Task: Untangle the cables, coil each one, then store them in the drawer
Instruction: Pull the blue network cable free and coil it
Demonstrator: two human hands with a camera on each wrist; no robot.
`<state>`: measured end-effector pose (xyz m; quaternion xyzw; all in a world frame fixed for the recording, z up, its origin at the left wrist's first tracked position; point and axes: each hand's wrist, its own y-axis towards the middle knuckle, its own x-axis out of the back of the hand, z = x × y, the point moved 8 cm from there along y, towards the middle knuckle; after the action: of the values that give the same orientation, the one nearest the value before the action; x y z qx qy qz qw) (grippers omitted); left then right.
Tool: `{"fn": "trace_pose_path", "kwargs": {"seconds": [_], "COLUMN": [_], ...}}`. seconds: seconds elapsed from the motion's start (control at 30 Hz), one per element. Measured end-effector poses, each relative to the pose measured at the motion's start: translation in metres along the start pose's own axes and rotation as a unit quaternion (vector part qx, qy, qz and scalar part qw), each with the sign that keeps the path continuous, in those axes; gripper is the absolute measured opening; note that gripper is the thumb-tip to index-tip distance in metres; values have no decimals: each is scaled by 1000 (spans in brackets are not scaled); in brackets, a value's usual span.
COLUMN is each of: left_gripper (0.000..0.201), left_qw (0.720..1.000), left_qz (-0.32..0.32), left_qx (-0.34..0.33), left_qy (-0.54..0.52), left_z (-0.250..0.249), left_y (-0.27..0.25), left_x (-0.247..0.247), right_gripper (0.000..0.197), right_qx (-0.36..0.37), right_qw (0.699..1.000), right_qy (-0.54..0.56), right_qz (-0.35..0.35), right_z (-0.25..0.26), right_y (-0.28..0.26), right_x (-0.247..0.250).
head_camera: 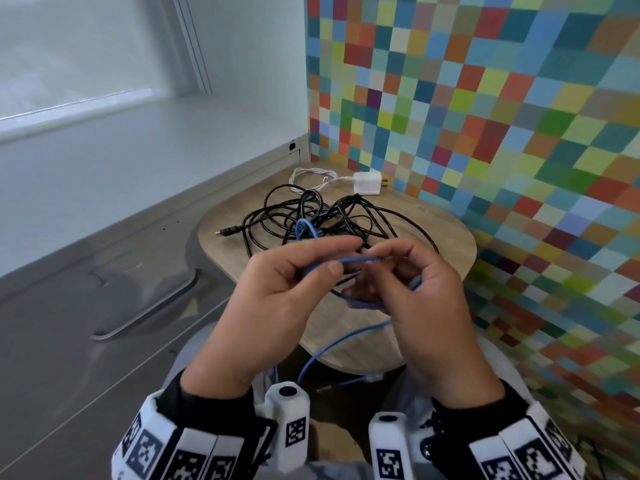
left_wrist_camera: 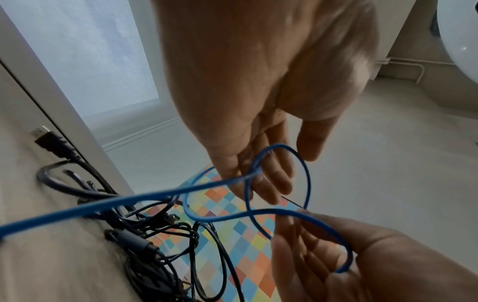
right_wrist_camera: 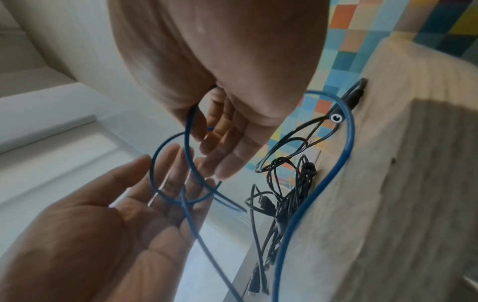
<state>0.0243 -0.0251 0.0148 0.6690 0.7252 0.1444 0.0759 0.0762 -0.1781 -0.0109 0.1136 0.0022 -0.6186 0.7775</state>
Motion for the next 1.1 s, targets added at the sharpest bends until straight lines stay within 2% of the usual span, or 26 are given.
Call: {"fn": "trace_pose_path", "kwargs": {"seconds": [0.2,0.3,0.4,0.47,0.6,0.73,0.8,0.93,1.0,1.07,1.1], "left_gripper": [23,27,27,16,18,10,14,24,21,6,12], "left_qw": [993,991,975,965,957,948,953,972,975,981,986], "left_qz": [-114,-111,-121,-159,-228,-286,-286,-230,-214,-184,-156], "left_qx": [-23,-20,-7,-15,-19,-40,-31,-20,-21,-15,-2], "left_qy": [-25,75,188,209,179,131,91,52,54,53,63], "left_z": [2,3,7,6,3,-4,-5,-10,-14,-17,-15], "left_y": [4,4,4,4,1,-3,-4,-3,-4,-4,-2], "left_x": [25,32,42,51,67,78,76,62,60,59,56], "right_gripper": [16,23,25,29,30,28,29,25,23,27,27], "right_qx": [-2,13,29,36,59,126,150,156,125,78,66], "right_qw": [994,991,987,989,993,980,969,962,978,991,992], "right_qy": [93,122,135,114,52,-103,-152,-174,-115,-8,25], "right_qz": [-49,-58,-79,-87,-87,-111,-122,-139,-124,-110,-103], "right_z": [-4,0,4,7,12,26,31,35,30,23,22], "right_y": [2,5,8,9,9,9,9,10,13,15,16], "right_x": [22,33,45,51,58,66,69,78,79,78,77]}}
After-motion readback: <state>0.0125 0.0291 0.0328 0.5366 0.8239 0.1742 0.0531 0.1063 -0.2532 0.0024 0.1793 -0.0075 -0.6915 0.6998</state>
